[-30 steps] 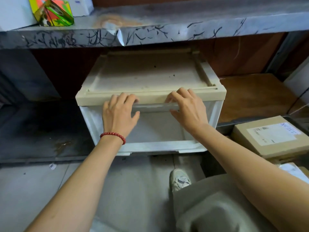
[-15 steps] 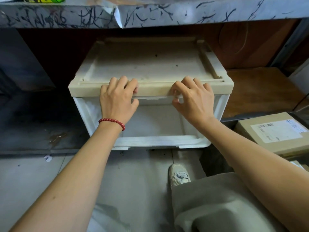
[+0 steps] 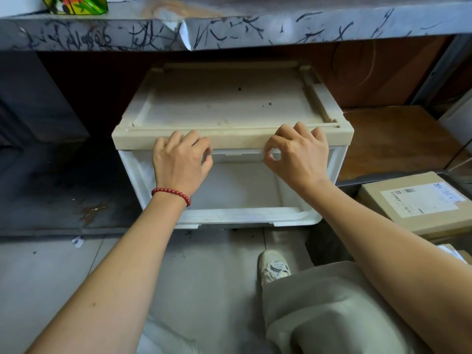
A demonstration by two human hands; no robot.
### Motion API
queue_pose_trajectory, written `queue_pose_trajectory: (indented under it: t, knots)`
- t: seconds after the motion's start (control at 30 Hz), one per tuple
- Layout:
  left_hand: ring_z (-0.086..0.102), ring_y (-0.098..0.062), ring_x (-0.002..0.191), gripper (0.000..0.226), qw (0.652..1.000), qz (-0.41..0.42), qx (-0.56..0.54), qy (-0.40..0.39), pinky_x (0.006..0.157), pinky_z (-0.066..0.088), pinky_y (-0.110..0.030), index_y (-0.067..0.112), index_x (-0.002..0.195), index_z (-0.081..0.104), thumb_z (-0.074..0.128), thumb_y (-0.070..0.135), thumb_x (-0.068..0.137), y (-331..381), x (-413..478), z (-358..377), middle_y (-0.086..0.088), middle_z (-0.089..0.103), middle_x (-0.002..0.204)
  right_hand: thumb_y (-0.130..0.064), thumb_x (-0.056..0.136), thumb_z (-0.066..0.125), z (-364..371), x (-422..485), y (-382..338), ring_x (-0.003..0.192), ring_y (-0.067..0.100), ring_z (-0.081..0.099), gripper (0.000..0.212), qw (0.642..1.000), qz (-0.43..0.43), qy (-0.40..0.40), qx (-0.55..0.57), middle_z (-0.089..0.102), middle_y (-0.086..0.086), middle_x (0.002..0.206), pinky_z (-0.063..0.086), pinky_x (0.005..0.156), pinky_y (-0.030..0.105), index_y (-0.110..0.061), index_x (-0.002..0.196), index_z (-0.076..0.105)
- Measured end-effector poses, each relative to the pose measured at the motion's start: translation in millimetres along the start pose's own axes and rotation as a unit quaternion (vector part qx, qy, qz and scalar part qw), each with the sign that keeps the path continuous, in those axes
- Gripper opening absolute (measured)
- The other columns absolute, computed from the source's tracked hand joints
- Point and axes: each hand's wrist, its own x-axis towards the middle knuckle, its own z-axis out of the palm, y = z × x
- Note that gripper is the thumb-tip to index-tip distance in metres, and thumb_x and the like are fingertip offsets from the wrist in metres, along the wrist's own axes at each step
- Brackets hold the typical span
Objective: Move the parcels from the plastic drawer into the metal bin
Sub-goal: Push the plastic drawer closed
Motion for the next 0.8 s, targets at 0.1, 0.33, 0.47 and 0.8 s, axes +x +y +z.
queue_pose_trajectory:
  t: [0.1,0.33,0.47,0.8]
  knots:
    - [0.058,-0.022,0.071,0.004,1.0,-0.008,-0.022,-0.019,0.065,0.034,-0.032,0.021,0.076,0.064,0.069,0.021,0.075,0.5,-2.3,-3.0,0.004,0.063,0.078,-0.025,0.076,0.072,-0.6,0.6,0.3,0.07,0.022,0.055,0.004,1.0,0.004,0.002,0.025,0.068,-0.003,0.082,0.035,0.063,0.032,-0.021,0.076,0.074]
    - [0.058,-0.024,0.074,0.01,0.994,-0.067,-0.067,-0.049,0.069,0.03,-0.032,0.021,0.074,0.064,0.074,0.023,0.072,6.3,2.9,-6.6,0.005,0.063,0.077,-0.023,0.068,0.071,-3.2,4.4,1.5,0.06,0.018,0.059,0.003,0.999,0.0,0.006,0.032,0.069,-0.007,0.066,0.03,0.062,0.03,-0.024,0.066,0.071]
    - [0.057,-0.022,0.075,0.013,0.989,-0.094,-0.091,-0.065,0.068,0.028,-0.031,0.023,0.073,0.063,0.076,0.023,0.07,9.6,6.6,-7.2,0.006,0.063,0.076,-0.022,0.067,0.072,-5.2,7.5,1.5,0.053,0.018,0.059,0.004,0.999,-0.009,-0.016,0.042,0.067,-0.005,0.06,0.028,0.063,0.029,-0.023,0.064,0.07]
    - [0.056,-0.023,0.085,0.024,0.987,-0.08,-0.084,-0.114,0.077,0.033,-0.033,0.023,0.09,0.064,0.075,0.036,0.072,6.0,0.3,-10.5,0.003,0.06,0.091,-0.021,0.074,0.075,-15.9,-12.6,-2.9,0.05,0.015,0.06,0.005,0.99,0.011,-0.049,0.13,0.068,-0.008,0.064,0.042,0.053,0.025,-0.022,0.072,0.071]
